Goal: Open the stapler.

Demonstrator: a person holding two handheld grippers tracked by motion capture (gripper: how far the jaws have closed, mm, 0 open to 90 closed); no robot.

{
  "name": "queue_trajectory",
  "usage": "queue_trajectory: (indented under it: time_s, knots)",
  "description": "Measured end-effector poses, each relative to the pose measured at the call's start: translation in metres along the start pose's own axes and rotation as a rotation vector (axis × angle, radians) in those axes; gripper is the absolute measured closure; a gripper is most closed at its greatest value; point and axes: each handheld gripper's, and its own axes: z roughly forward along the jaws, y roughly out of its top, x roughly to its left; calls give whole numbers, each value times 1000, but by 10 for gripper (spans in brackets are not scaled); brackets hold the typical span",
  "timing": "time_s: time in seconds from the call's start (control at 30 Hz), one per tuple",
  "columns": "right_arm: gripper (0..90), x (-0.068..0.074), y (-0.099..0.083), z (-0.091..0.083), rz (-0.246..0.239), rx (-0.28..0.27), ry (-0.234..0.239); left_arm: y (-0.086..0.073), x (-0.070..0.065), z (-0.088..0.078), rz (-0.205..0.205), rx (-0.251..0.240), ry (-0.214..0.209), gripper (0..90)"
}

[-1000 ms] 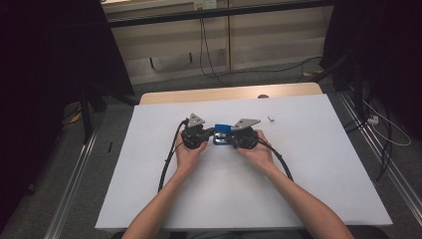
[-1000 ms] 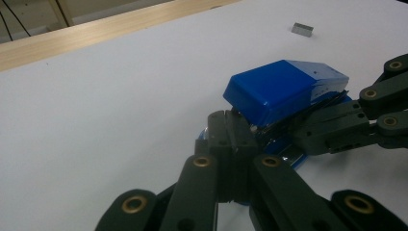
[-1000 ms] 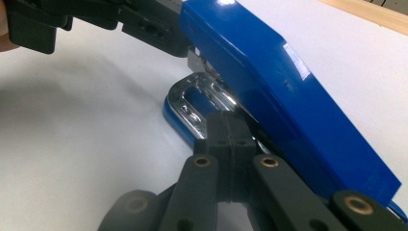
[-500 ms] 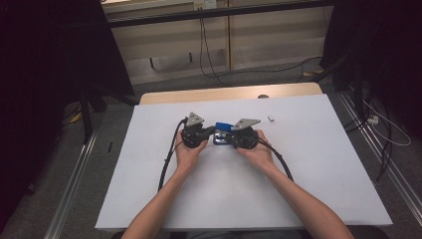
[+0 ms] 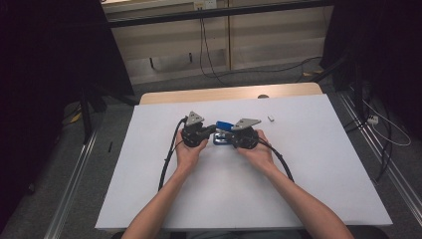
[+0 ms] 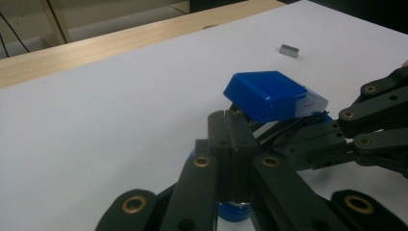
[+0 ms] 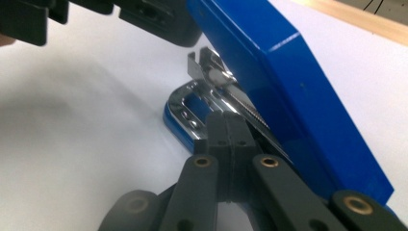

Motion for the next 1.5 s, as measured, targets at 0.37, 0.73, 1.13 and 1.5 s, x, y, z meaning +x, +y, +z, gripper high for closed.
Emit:
queue_trajectory:
  time_s: [0.37,0.73,1.13,1.5]
  knots:
    - [900,7,6,-2,2,-80,-15,2,-1,-1,1,-6,-2,900]
    - [900,12,11,3,7,-101,-35,3,-2,-1,-2,-12,0,900]
    - [900,13,13,7,16,-129,-88,5,-8,2,22,0,-15,900]
    - [900,13,12,8,8,-130,-95,1,0,8,-8,14,-1,900]
